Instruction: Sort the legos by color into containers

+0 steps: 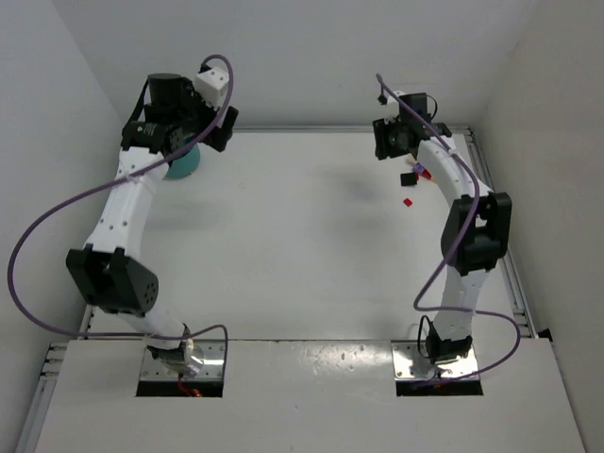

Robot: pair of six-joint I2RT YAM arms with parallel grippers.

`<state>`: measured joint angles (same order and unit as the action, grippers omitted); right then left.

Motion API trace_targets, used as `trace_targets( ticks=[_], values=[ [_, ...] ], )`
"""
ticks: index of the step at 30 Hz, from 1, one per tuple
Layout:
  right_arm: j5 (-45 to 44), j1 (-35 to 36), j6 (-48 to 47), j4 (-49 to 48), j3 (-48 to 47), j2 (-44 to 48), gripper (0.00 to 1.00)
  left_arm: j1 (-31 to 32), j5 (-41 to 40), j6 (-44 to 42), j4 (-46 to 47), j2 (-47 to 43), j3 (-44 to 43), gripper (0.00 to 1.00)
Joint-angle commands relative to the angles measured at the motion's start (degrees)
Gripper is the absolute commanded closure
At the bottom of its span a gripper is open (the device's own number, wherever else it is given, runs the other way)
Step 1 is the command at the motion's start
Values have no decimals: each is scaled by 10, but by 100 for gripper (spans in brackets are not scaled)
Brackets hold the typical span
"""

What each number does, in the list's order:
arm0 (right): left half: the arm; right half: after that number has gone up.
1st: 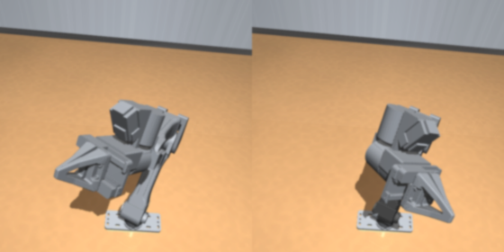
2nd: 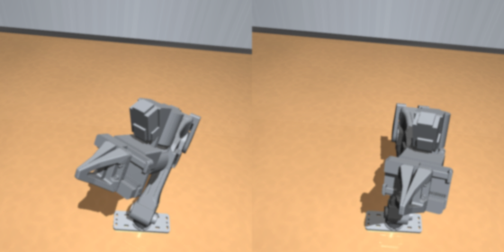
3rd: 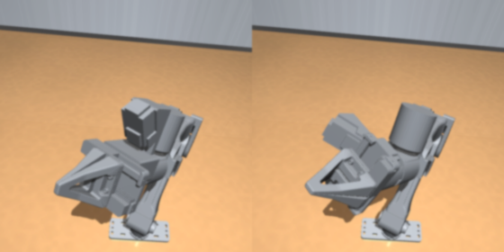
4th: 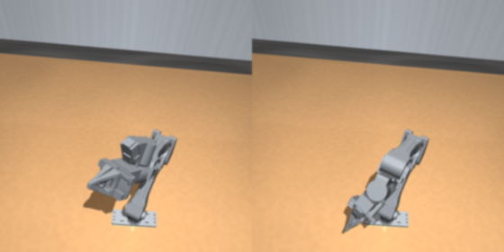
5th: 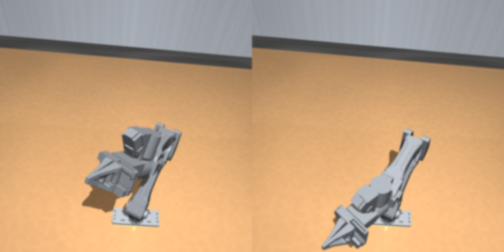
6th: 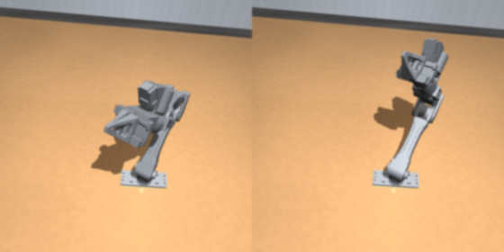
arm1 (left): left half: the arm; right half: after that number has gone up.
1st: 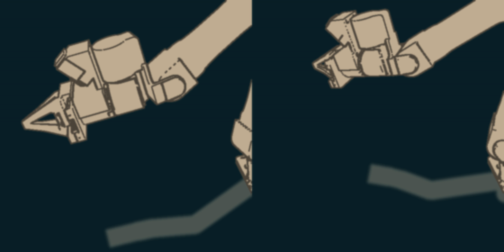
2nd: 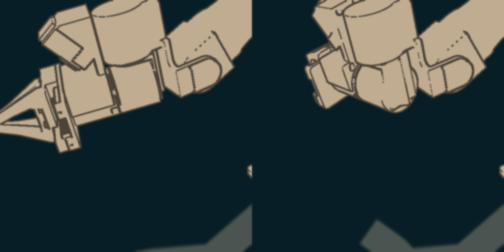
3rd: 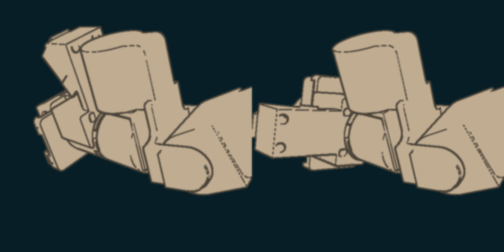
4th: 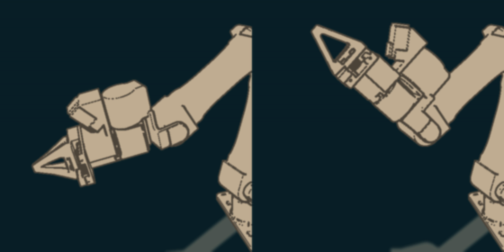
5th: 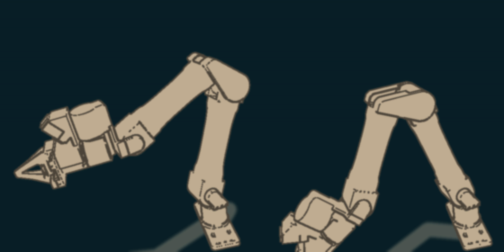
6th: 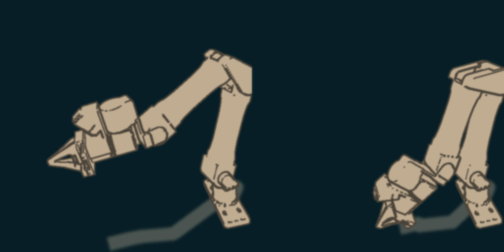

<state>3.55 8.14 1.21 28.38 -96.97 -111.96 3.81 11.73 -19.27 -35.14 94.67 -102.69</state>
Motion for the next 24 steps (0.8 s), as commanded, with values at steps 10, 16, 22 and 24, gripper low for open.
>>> trace_targets(
  ticks=[10, 16, 22, 24],
  values=[
    [-71, -95, -16, 75, -225, -205, 45, 73, 47, 161, 44, -112, 137, 1],
    [-57, -117, -24, 103, -301, -272, 41, 79, 52, 167, 44, -112, 137, 1],
    [-46, -134, -30, 89, -296, -277, 41, 84, 52, 167, 49, -112, 143, 1],
    [-46, -139, -30, 89, -296, -290, 41, 84, 52, 167, 49, -107, 143, 1]
  ],
)
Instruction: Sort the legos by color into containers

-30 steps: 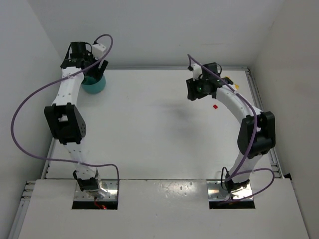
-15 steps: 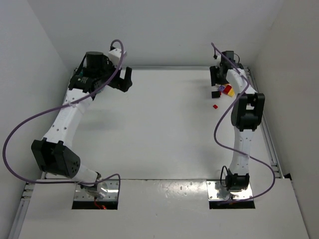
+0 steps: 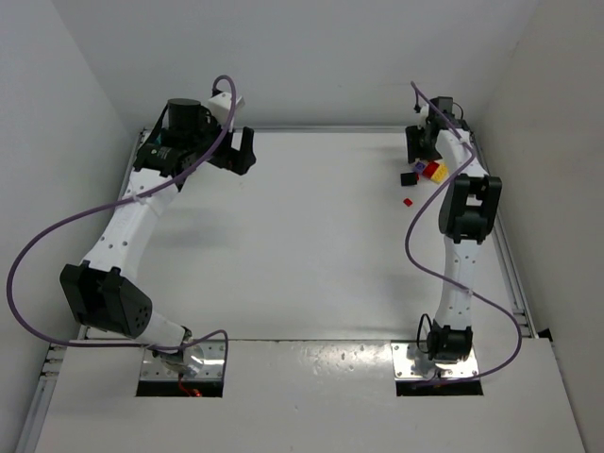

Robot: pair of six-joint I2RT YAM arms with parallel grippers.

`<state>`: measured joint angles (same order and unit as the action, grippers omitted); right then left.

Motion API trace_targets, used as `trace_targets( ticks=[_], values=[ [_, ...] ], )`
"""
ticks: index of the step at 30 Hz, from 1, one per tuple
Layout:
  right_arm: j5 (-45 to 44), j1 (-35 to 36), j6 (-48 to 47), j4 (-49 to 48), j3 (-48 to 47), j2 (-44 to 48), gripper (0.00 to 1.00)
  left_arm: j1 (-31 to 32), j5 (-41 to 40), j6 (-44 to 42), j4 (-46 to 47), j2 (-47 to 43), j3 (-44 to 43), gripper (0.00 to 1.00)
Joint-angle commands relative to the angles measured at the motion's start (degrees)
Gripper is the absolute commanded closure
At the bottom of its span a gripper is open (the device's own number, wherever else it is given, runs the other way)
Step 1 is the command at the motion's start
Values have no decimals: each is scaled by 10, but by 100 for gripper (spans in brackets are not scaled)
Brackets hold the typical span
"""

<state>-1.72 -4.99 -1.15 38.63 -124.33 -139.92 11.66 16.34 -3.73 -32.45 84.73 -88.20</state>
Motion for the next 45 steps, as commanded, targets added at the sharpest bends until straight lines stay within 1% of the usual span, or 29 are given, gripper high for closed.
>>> trace_targets(
  ticks=[1, 8, 13, 19, 21, 26, 33, 44, 45],
  values=[
    [12, -8, -6, -8, -28, -11, 41, 6, 6, 12, 22, -7, -2, 1],
    [22, -19, -11, -8, -28, -30, 41, 6, 6, 12, 22, -2, -7, 1],
    [29, -19, -17, -14, -46, -48, 41, 6, 1, 12, 22, -2, -7, 1],
    [45, -19, -17, -19, -46, -48, 41, 6, -4, 7, 22, 3, -7, 1],
    [45, -19, -17, -25, -39, -34, 41, 11, -4, 7, 22, 3, -7, 1],
    [40, -19, -22, -30, -45, -34, 41, 11, -4, 7, 22, 14, -13, 1],
    [46, -19, -28, -42, -57, -55, 41, 11, -4, 7, 22, 19, -18, 1],
    [58, -19, -28, -48, -52, -77, 41, 11, -10, 7, 22, 25, -18, 1],
    [58, -19, -28, -48, -46, -82, 42, 11, -10, 1, 22, 25, -18, 1]
  ],
)
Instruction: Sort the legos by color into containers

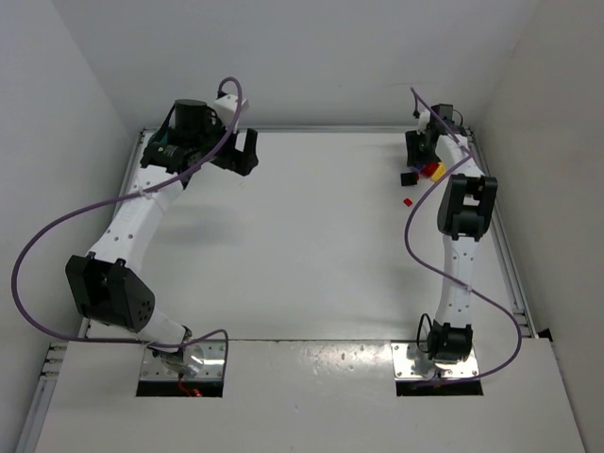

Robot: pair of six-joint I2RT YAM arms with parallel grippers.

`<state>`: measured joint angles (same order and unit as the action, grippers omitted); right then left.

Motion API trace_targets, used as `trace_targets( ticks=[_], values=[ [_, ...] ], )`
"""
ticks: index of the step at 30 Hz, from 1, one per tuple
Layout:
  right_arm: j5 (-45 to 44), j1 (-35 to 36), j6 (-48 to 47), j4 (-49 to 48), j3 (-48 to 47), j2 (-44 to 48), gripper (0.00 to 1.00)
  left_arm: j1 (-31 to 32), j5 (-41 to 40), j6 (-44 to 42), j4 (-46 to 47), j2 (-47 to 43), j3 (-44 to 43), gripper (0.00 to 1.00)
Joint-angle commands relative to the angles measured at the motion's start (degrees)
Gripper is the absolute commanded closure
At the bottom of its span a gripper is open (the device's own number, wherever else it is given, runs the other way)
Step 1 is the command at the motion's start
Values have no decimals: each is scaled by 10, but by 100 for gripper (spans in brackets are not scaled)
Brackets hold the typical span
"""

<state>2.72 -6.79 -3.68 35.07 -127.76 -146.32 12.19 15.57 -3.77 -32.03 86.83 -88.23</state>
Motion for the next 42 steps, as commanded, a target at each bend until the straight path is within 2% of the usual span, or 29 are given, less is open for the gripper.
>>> trace_targets(
  ticks=[1, 3, 8, 12, 16, 18, 20, 21, 24, 25, 31, 35, 37, 42],
  values=[
    [19, -1, -3, -12, -12, -18, 44, 6, -2, 2, 18, 4, -18, 1],
    [25, -1, -3, -12, 11, -11, 49, 6, -2, 2, 18, 4, -18, 1],
    [38, -1, -3, -36, 94, 31, 52, 6, -7, 2, 18, -2, -12, 1],
    [50, -1, -8, -55, 151, 62, 58, 6, -7, 2, 18, -7, -7, 1],
    [85, -1, -8, -75, 217, 107, 83, 6, -7, 2, 18, -18, 9, 1],
    [105, -1, -8, -88, 258, 144, 87, -2, -7, 2, 24, -34, 32, 1],
    [145, 6, -8, -100, 327, 217, 91, -15, 37, 8, 30, -46, 54, 1],
    [163, 6, -14, -107, 370, 243, 91, -28, 83, 21, 38, -58, 80, 1],
    [261, 18, -14, -107, 422, 343, 94, -33, 156, 51, 44, -74, 116, 1],
    [305, 33, -14, -107, 449, 365, 94, -33, 202, 67, 69, -74, 147, 1],
    [453, 102, -14, -86, 493, 467, 94, -33, 351, 232, 179, -58, 247, 1],
    [480, 171, -9, -80, 498, 505, 94, -33, 428, 312, 246, -24, 255, 1],
    [480, 217, -9, -74, 498, 513, 94, -33, 444, 351, 267, -5, 255, 1],
    [435, 295, -54, -46, 493, 519, 94, -33, 464, 384, 291, 13, 255, 1]
  ],
)
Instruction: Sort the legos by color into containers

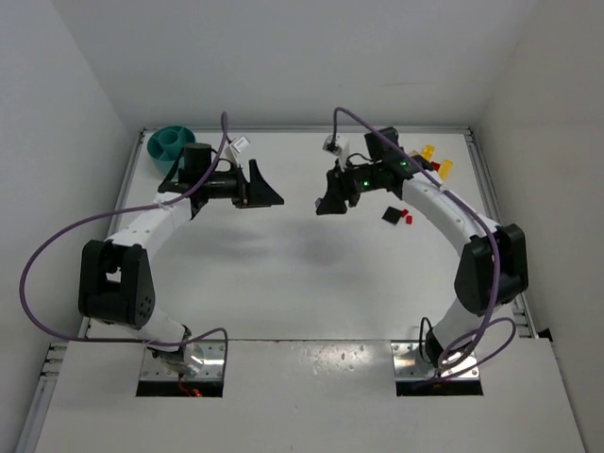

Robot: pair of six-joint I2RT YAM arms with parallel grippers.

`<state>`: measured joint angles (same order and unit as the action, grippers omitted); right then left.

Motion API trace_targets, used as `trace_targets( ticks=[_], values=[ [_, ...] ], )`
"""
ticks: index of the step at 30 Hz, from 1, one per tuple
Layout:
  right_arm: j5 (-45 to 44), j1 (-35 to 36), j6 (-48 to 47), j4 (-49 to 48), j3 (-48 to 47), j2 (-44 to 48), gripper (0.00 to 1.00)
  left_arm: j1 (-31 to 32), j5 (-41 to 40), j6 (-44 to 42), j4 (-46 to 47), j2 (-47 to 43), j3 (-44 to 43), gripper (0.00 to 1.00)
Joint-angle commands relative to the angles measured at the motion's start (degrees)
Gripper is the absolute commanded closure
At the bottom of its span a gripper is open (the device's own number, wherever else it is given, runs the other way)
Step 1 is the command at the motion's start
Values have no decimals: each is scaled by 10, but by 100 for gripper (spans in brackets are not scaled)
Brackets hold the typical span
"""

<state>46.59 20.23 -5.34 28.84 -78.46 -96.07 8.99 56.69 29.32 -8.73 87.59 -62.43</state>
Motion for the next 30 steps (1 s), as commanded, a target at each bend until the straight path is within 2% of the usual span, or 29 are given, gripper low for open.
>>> trace_targets(
  ticks=[1, 9, 16, 24, 28, 30],
  values=[
    [-4, 42, -44, 24, 0, 17, 94, -1, 53, 58, 58, 6, -3, 1],
    [-68, 107, -70, 36, -17, 11, 94, 12, 63, 94, 88, 29, 8, 13],
    [-117, 142, -75, 31, -33, 5, 94, 50, 77, 100, 88, 47, 8, 32],
    [-153, 159, -80, 25, -49, -5, 94, 79, 89, 105, 93, 58, 14, 36],
    [-165, 164, -85, 25, -50, -5, 94, 90, 104, 115, 111, 65, 14, 40],
    [-171, 169, -85, 25, -50, -5, 94, 90, 109, 115, 116, 65, 19, 46]
  ],
)
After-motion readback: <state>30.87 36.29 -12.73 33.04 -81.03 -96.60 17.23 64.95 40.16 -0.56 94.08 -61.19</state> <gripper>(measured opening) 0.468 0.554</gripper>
